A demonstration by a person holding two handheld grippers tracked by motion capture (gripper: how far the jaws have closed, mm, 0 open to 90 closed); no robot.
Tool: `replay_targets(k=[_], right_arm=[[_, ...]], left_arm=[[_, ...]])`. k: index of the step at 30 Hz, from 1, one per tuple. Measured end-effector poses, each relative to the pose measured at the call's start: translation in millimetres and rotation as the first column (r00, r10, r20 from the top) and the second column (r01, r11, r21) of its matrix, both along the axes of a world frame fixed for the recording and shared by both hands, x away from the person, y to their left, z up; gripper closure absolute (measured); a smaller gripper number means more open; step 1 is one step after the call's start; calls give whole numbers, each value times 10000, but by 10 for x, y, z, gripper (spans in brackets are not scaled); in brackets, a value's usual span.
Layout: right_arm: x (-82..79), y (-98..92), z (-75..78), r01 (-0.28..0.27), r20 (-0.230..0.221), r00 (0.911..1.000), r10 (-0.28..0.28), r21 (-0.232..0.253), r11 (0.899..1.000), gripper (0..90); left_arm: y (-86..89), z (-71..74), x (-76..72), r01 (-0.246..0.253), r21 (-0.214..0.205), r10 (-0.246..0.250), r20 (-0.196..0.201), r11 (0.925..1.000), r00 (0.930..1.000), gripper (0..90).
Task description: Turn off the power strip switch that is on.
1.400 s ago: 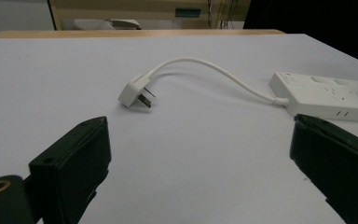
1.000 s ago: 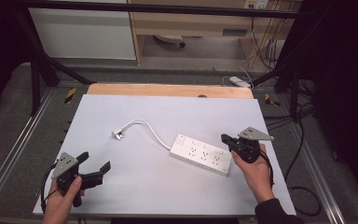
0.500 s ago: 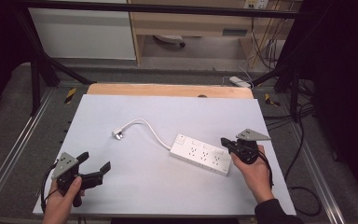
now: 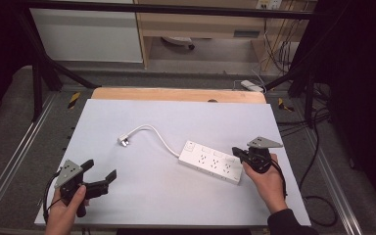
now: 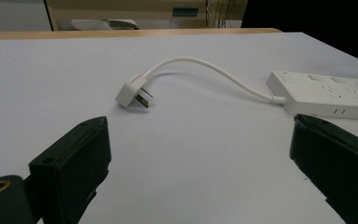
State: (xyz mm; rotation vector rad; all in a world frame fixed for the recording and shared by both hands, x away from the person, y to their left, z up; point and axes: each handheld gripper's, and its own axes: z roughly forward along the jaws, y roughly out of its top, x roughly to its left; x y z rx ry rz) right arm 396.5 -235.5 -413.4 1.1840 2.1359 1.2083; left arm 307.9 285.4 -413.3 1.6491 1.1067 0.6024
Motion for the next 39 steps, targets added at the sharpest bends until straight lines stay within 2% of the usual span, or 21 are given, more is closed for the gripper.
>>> replay_targets(k=[14, 33, 39], right_arm=[[9, -37, -63, 143, -163, 9998, -143, -30, 9999, 900], [-15, -77, -120, 302, -85, 9995, -302, 111, 9995, 900], [1, -66, -148, 199, -196, 9996, -198, 83, 9998, 900]], left_arm=[[-1, -1, 3, -29, -11, 29, -9, 10000, 10000, 55], [-22, -19, 8, 40, 155, -38, -161, 9999, 9999, 52], [-26, -22, 12, 56, 189, -52, -188, 9998, 9998, 52]])
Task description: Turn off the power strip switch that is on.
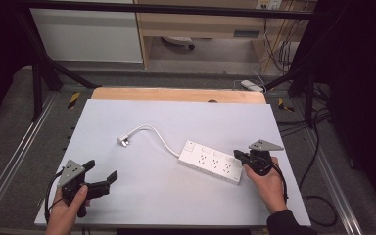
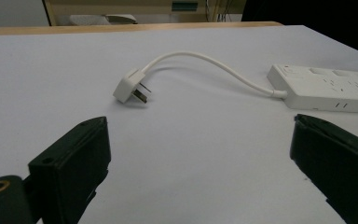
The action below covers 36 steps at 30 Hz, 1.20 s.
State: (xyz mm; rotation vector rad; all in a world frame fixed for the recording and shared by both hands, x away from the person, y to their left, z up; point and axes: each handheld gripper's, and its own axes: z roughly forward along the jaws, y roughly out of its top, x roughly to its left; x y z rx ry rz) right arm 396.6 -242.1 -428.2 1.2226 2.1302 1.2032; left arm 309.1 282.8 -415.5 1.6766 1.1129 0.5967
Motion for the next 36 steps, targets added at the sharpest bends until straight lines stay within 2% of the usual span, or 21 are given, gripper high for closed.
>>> replay_targets(k=[17, 36], right_arm=[[16, 54, -75, -142, -356, 9993, 128, -391, 9991, 900], [26, 60, -100, -196, -356, 9992, 177, -528, 9984, 900]], left_arm=[[-4, 6, -5, 65, 139, -66, 63, 9999, 10000, 52], [-11, 4, -7, 101, 150, -101, 20, 9998, 9999, 52]])
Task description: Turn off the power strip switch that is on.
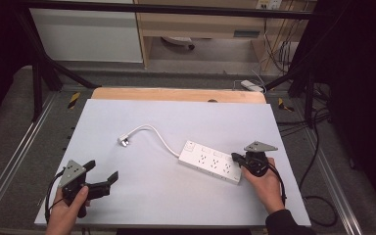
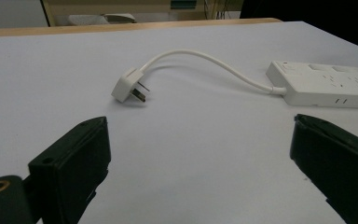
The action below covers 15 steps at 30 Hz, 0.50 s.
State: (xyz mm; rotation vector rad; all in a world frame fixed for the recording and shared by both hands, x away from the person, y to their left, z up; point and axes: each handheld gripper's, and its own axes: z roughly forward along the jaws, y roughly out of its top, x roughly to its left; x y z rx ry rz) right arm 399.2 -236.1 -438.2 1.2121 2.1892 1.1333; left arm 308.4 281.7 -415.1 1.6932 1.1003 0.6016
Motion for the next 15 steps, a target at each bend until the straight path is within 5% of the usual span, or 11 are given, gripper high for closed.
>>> replay_targets(k=[15], right_arm=[[-3, -1, -6, -95, 105, 9999, 96, -100, 9999, 900]], left_arm=[[-5, -2, 1, 19, 29, -19, 12, 10000, 10000, 52]])
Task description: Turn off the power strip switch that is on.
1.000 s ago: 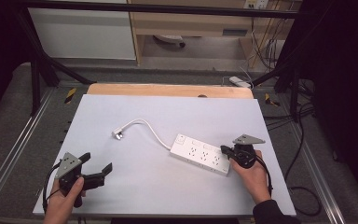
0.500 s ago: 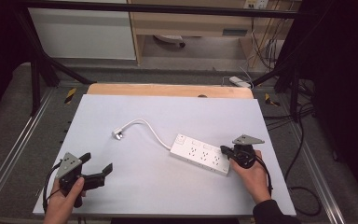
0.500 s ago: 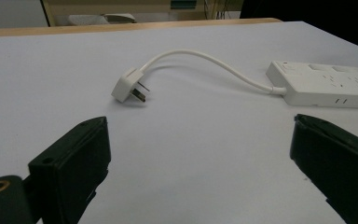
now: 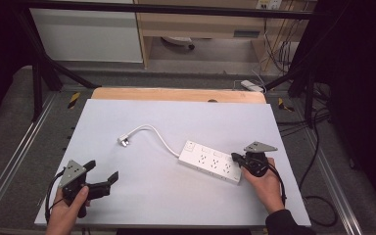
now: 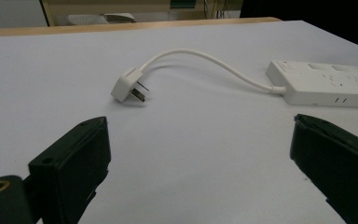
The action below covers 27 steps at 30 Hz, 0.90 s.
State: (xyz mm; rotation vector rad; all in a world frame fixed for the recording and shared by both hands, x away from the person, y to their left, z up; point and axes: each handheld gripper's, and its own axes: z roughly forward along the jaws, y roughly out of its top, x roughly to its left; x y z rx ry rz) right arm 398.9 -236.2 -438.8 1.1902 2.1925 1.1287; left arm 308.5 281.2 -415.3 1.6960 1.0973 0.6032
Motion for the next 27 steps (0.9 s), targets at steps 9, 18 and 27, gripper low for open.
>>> replay_targets(k=[9, 18, 27], right_arm=[[-4, 5, -4, 36, 57, 10000, -36, 7, 10000, 900], [-8, 6, -6, 45, 78, 10000, -45, -12, 10000, 900], [-18, 8, -13, 59, 109, 9999, -59, 43, 10000, 900]], left_arm=[[-5, -2, 1, 5, 13, -5, 0, 10000, 10000, 52], [-8, -4, 2, 34, 60, -34, -28, 10000, 10000, 52], [-11, -8, 4, 17, 57, -17, -67, 10000, 10000, 52]])
